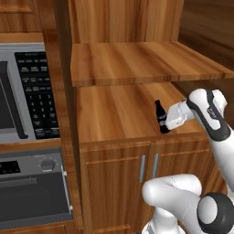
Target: Pick the bottled drink from the counter and place it in the open cabinet.
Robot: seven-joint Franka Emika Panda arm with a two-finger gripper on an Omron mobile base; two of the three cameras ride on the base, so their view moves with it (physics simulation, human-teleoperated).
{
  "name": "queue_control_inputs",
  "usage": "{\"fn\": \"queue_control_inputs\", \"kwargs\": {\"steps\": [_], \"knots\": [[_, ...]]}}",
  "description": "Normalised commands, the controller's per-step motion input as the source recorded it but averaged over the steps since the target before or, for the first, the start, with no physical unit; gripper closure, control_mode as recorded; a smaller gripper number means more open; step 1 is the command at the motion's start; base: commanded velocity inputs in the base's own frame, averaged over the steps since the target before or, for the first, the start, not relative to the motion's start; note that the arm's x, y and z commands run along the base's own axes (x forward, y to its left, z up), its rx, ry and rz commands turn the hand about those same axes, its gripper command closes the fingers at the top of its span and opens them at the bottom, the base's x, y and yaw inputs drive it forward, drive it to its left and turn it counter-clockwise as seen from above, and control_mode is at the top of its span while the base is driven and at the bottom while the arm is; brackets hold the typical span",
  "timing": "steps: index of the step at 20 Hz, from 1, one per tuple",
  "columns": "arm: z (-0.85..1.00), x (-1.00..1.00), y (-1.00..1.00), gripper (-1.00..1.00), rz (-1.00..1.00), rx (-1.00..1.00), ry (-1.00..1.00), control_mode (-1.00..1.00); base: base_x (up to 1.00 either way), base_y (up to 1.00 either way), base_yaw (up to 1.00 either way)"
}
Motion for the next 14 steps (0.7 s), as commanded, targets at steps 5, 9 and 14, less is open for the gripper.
{"fn": "queue_control_inputs", "kwargs": {"steps": [5,9,14], "knots": [[0.37,0.06,0.13,1.00,-0.03,0.05,0.02,-1.00,0.00,0.00,0.00],[0.46,0.07,0.16,1.00,-0.01,0.02,0.00,-1.00,0.00,0.00,0.00],[0.48,0.04,0.08,1.00,0.00,0.00,0.00,-1.00,0.00,0.00,0.00]]}}
